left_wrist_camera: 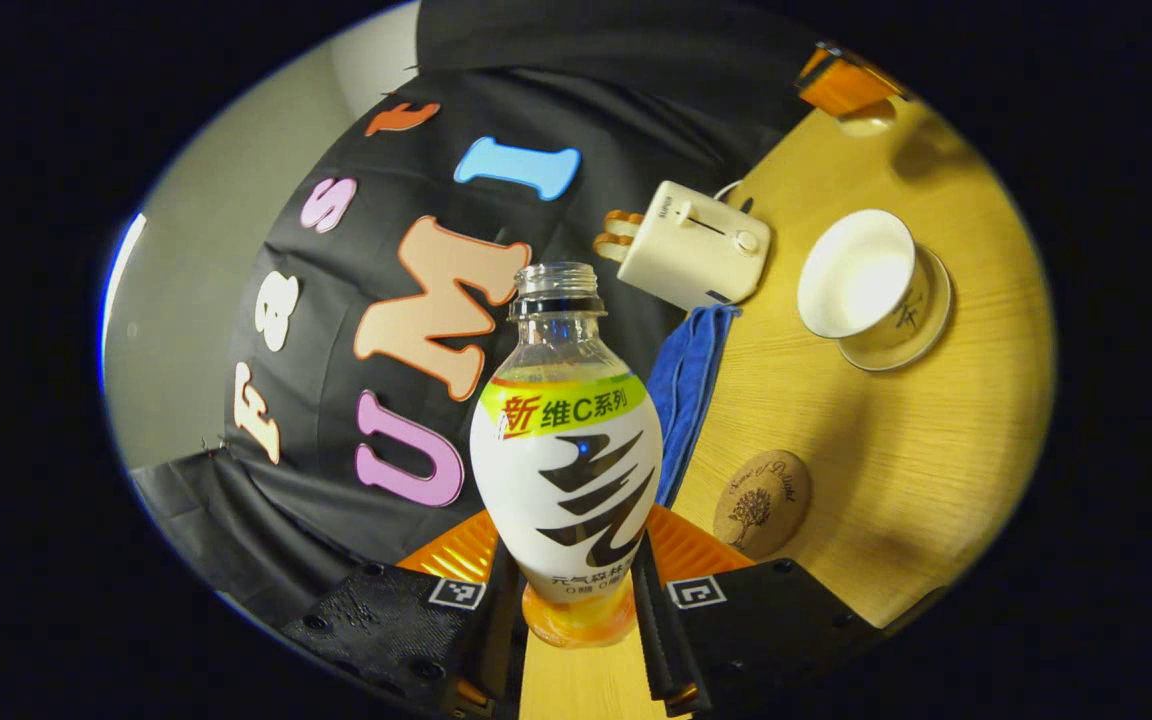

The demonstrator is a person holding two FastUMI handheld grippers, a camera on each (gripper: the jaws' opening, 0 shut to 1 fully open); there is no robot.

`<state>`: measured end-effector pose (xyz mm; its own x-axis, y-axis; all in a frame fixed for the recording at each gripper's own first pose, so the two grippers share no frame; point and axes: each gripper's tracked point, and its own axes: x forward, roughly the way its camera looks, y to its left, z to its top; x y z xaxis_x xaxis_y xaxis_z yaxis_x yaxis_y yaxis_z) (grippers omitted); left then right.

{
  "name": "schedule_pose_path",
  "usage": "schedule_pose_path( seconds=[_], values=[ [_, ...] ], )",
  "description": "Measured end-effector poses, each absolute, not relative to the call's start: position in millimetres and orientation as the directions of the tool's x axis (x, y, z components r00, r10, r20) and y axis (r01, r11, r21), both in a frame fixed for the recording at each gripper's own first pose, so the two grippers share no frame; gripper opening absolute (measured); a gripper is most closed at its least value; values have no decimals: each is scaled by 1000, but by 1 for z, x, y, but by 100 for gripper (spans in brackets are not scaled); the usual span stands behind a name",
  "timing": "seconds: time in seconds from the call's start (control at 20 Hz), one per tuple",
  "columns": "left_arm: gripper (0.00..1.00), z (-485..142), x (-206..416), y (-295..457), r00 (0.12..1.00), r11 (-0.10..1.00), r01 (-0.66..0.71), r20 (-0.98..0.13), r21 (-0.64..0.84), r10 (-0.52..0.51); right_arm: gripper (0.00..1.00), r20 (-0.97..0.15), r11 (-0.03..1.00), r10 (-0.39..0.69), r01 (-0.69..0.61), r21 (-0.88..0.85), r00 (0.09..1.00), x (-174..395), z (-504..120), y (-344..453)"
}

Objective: Open the teacup lid with one hand, grasp the water bottle and pour water into the teacup with the other hand; after pouring, place the water bottle on the coaster and then close the teacup lid.

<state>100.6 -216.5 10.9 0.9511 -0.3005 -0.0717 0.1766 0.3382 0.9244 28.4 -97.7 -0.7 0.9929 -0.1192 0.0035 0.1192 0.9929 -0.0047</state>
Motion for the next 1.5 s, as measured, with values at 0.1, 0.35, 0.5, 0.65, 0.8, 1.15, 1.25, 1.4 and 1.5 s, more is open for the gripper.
schedule_pose_path(
  seconds=[0.1,0.35,0.5,0.65,0.8,1.15,1.25,1.4,1.5],
  values=[
    [51,4,104,-224,945,278,186,-94,942,-313,33,4,993,-119,119,-5,993,29,-1,-98],
    [51,1,108,-231,939,86,156,-121,984,-322,33,3,993,-118,118,-5,993,30,-1,-98],
    [51,1,110,-239,932,-4,143,-136,990,-335,33,2,993,-118,118,-5,993,30,-2,-98],
    [51,2,105,-241,928,-85,128,-149,988,-342,33,2,993,-118,118,-5,993,29,-2,-98],
    [51,-4,107,-243,926,-122,135,-169,983,-338,33,1,993,-116,116,-5,993,30,-2,-99],
    [52,-8,110,-255,919,-261,105,-194,960,-342,33,0,994,-113,113,-4,994,30,-2,-98],
    [52,-8,110,-256,919,-289,105,-204,952,-337,33,0,994,-111,111,-4,994,30,-2,-98],
    [51,-8,109,-257,920,-326,102,-214,940,-329,33,1,994,-111,111,-4,994,30,-3,-97],
    [51,-9,108,-256,921,-353,94,-216,931,-323,33,1,994,-111,111,-4,994,30,-3,-98]
  ],
)
